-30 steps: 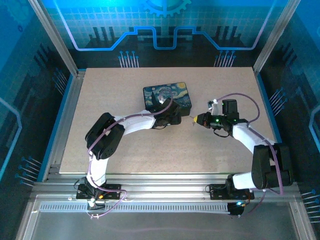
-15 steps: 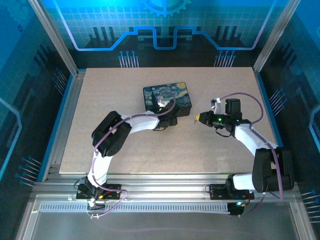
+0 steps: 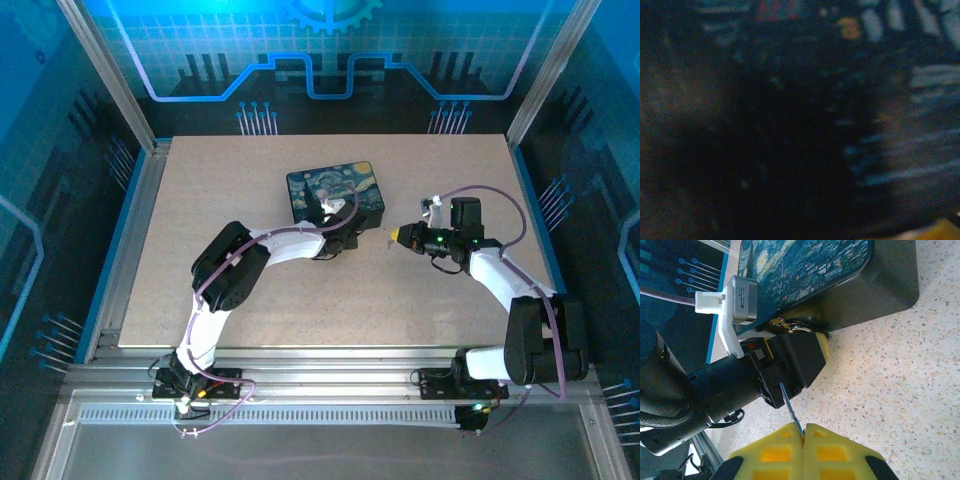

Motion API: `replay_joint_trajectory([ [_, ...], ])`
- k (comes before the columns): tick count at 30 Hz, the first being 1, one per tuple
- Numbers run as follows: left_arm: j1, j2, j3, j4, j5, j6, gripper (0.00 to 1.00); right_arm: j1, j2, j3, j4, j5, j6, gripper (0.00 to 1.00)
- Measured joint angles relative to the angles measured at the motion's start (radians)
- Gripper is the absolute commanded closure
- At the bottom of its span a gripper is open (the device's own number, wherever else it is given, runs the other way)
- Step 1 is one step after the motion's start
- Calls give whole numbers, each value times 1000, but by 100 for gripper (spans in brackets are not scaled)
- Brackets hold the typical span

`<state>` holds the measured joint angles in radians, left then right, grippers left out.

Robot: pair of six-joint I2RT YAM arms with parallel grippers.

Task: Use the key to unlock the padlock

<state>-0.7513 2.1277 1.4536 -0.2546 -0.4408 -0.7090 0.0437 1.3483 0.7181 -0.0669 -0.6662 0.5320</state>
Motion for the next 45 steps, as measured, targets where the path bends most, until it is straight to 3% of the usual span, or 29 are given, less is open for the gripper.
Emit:
replay_joint_trajectory([
  [21, -24, 61, 107, -102, -114, -98, 50, 0, 0, 0, 1, -8, 0, 100],
  [28, -24, 80, 129, -108, -141, -101, 60, 0, 0, 0, 5, -22, 0, 100],
  [35, -24, 82, 133, -97, -148, -75, 79, 0, 0, 0, 7, -26, -6, 100],
  [45, -10, 56, 100, -76, -103, -16, 85, 0, 0, -1, -27, -26, -42, 100],
])
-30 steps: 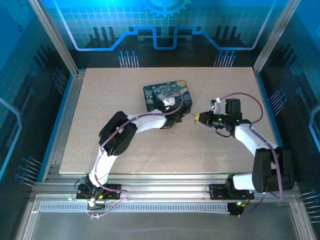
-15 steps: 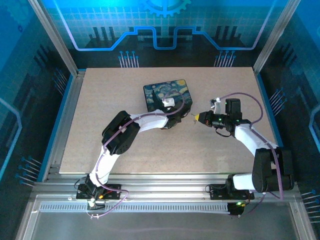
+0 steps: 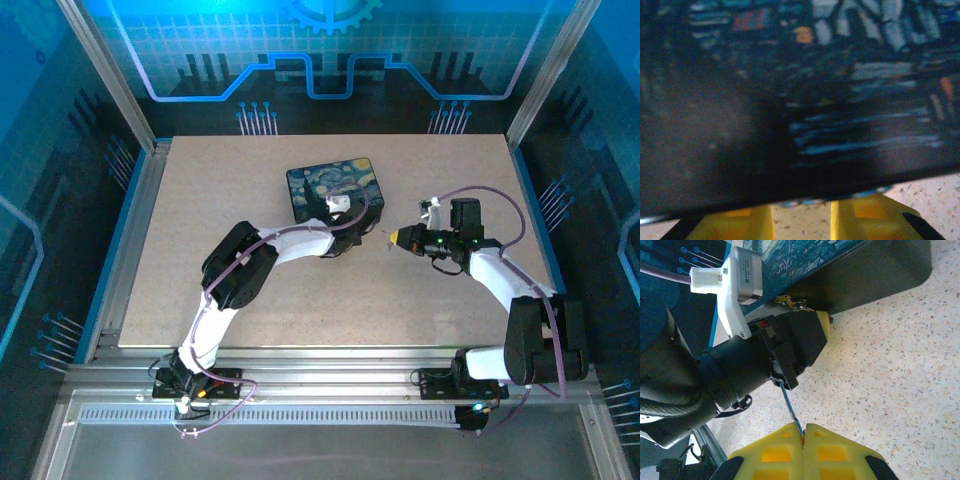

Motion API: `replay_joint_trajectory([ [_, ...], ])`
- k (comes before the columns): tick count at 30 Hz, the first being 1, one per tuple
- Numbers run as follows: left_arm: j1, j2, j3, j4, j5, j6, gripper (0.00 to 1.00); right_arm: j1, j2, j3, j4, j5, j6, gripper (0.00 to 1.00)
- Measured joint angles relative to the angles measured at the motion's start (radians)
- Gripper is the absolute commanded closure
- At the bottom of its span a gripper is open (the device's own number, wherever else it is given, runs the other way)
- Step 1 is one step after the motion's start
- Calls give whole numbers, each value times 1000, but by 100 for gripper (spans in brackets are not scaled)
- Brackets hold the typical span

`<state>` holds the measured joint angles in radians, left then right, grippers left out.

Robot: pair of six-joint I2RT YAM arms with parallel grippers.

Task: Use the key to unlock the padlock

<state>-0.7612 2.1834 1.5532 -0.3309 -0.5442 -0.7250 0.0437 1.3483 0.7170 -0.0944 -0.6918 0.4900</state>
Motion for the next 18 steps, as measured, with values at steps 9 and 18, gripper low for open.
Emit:
replay_joint_trajectory([
  [9, 31, -71, -52, -45, 129, 26, 85, 1, 6, -5, -3, 0, -1, 100],
  [18, 32, -124, -51, -134, 223, 51, 86, 2, 7, -5, -4, 0, -3, 100],
])
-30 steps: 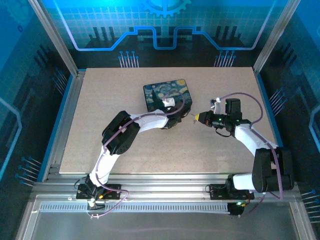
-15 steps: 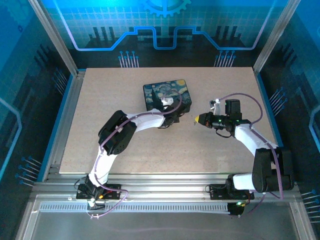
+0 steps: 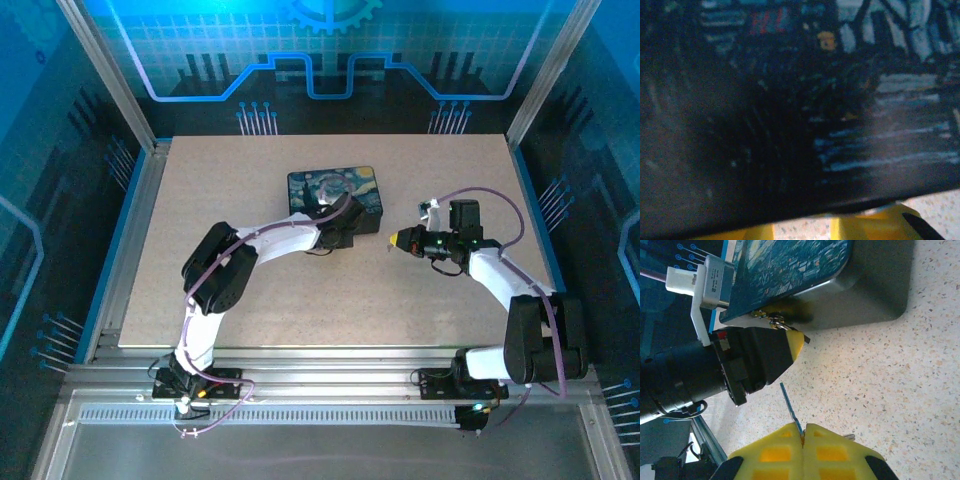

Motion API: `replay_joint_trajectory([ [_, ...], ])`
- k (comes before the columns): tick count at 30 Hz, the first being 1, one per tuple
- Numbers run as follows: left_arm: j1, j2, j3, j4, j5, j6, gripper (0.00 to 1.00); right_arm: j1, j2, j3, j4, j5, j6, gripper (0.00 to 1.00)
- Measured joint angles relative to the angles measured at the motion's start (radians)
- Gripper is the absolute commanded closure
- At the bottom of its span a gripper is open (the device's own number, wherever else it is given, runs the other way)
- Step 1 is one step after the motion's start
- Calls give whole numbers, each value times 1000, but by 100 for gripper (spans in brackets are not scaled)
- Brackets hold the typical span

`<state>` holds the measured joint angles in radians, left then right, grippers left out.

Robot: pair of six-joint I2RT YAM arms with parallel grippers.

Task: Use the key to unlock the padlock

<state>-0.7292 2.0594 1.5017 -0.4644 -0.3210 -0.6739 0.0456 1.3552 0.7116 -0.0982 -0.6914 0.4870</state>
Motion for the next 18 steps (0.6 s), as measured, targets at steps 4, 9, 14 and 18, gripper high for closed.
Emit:
replay_joint_trajectory([
  [4, 11, -15, 2, -51, 100, 5, 91, 2, 0, 0, -24, 0, -20, 100],
  [9, 55, -40, 15, -110, 269, 23, 93, 26, -3, -2, -45, 0, -46, 100],
  [14, 128, -82, 51, -152, 427, 26, 96, 78, -51, -11, -78, 1, -72, 100],
  [18, 181, -124, 61, -159, 534, 16, 98, 101, -90, -11, -93, 2, -88, 100],
])
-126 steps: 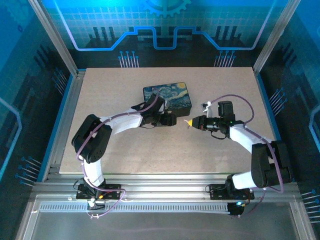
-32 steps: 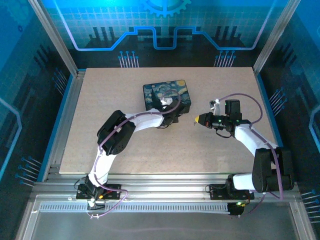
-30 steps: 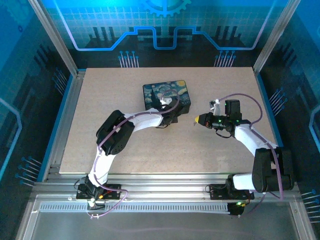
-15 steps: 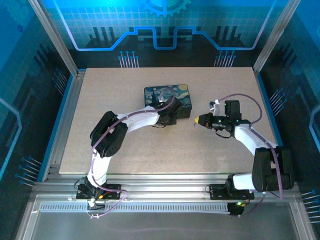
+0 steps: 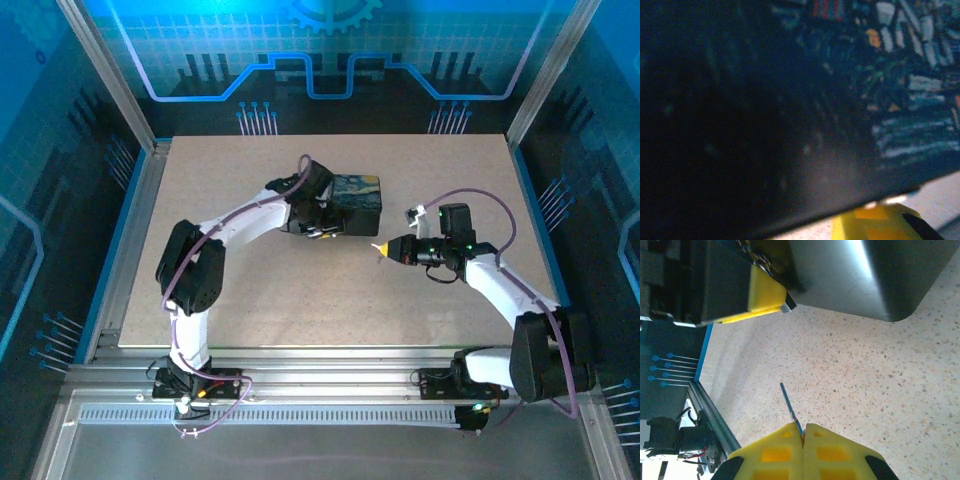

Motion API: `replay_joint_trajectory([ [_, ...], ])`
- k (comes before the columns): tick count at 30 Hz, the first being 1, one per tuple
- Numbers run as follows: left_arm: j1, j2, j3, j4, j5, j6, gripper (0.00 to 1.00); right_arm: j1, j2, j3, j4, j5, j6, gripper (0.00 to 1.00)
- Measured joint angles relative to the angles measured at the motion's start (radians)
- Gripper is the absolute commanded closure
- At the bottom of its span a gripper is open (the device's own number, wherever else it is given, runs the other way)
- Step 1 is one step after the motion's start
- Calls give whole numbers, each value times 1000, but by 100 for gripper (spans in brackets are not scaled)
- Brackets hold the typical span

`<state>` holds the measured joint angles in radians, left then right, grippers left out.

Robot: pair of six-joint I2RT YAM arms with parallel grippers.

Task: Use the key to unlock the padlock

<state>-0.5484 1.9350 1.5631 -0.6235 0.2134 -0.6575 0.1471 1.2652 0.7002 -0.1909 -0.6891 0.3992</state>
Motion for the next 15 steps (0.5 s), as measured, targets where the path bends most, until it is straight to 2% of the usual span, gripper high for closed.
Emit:
replay_joint_trajectory([
  [9, 55, -53, 0, 5, 205, -108, 99, 50, -34, 19, -35, 6, -8, 100],
  [15, 63, -88, -43, 92, 296, -241, 100, 68, -58, 65, -49, 26, -7, 100],
])
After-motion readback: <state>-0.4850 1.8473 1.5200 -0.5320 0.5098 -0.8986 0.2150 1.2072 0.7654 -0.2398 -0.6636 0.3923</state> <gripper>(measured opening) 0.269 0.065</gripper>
